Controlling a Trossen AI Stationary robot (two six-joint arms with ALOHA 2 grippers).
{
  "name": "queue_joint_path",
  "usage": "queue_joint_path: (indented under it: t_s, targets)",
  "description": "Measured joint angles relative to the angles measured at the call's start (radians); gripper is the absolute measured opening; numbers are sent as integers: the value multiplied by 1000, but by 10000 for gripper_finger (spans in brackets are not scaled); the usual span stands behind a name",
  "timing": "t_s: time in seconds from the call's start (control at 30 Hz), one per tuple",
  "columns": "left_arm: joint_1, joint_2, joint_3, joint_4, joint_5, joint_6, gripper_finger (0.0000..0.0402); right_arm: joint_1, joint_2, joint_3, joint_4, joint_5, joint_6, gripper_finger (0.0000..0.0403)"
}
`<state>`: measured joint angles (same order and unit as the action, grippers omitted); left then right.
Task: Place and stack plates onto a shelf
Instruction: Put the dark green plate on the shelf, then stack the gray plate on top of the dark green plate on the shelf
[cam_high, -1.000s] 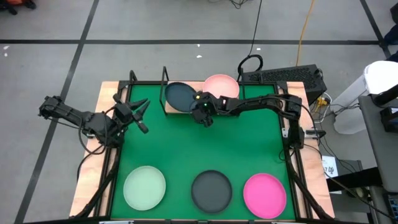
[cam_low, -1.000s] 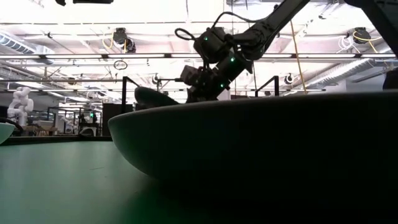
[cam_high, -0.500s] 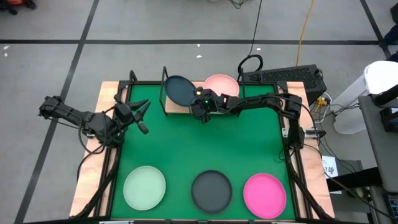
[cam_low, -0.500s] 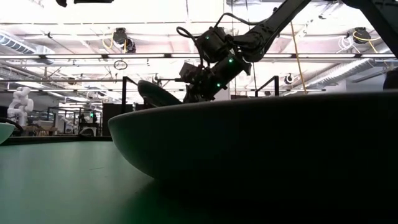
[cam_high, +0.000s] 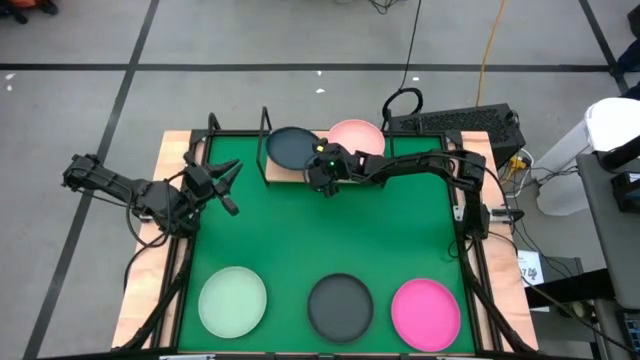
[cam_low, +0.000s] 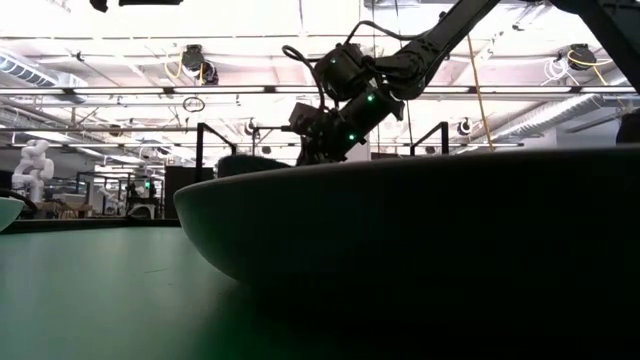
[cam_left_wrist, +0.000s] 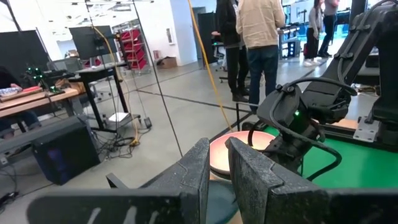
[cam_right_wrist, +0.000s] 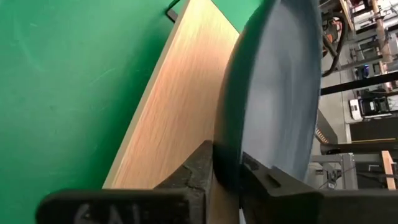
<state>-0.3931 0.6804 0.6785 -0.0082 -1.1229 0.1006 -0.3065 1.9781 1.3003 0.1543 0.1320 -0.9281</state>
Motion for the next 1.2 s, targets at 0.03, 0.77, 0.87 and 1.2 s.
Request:
queue_joint_path:
  t_s: [0.03, 0.77, 0.87, 1.2]
  targets:
    - [0, 0, 0, 0, 0, -1, 66, 0, 0, 0, 0, 0, 0, 45]
    - [0, 0, 0, 0, 49, -24, 66, 78, -7, 0, -14, 48, 1, 69]
    - [0, 0, 0, 0, 75, -28, 66, 97, -46, -3, -82, 51, 23, 69]
    - [0, 0, 0, -4, 89, -37, 66, 262, -388, -5, -589, -91, 363, 63]
